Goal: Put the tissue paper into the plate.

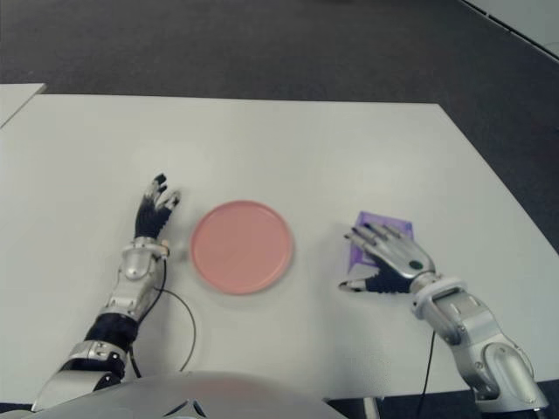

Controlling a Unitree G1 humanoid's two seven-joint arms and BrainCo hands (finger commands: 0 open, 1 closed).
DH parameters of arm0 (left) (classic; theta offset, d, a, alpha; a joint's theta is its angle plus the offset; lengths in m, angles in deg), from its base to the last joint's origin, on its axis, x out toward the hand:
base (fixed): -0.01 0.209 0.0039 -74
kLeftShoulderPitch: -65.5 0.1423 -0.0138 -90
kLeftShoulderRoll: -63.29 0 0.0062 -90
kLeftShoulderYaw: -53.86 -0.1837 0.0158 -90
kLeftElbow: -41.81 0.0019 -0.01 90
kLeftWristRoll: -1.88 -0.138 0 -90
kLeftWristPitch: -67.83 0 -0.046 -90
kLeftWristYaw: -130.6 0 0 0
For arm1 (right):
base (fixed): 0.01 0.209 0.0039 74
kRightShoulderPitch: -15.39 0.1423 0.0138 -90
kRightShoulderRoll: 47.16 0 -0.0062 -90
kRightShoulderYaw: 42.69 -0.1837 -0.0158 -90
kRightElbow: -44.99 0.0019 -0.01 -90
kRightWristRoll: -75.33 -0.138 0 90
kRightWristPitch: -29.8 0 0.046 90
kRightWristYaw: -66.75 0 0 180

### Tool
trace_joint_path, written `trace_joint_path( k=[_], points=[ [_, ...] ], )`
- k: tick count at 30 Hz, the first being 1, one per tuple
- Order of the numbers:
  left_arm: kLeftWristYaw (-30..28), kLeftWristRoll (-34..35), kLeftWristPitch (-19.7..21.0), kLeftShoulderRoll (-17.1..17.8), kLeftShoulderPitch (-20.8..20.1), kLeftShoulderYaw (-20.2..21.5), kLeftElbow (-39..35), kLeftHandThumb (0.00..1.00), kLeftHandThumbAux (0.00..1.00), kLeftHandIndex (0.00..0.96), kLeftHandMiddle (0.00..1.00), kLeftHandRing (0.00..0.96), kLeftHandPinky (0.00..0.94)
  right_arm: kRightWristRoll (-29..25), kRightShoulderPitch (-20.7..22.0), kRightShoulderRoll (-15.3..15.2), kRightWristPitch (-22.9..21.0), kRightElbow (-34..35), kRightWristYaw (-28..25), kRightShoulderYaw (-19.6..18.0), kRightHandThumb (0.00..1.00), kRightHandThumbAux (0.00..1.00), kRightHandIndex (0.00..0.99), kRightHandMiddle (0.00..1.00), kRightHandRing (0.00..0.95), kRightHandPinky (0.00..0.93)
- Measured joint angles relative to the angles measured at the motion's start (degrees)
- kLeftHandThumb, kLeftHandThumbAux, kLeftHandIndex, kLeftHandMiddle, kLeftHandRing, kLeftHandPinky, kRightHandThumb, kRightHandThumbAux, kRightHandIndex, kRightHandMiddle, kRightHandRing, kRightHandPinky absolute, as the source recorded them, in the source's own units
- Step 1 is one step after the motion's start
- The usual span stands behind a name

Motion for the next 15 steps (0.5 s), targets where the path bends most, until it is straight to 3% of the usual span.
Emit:
trace_joint_path(
  k=[15],
  points=[
    [0.0,0.1,1.3,0.0,0.8,0.1,-1.7,0.000,0.649,0.000,0.000,0.000,0.000,1.4,0.2,0.0,-1.8,0.1,-0.3,1.1,0.304,0.226,0.000,0.000,0.000,0.000]
  ],
)
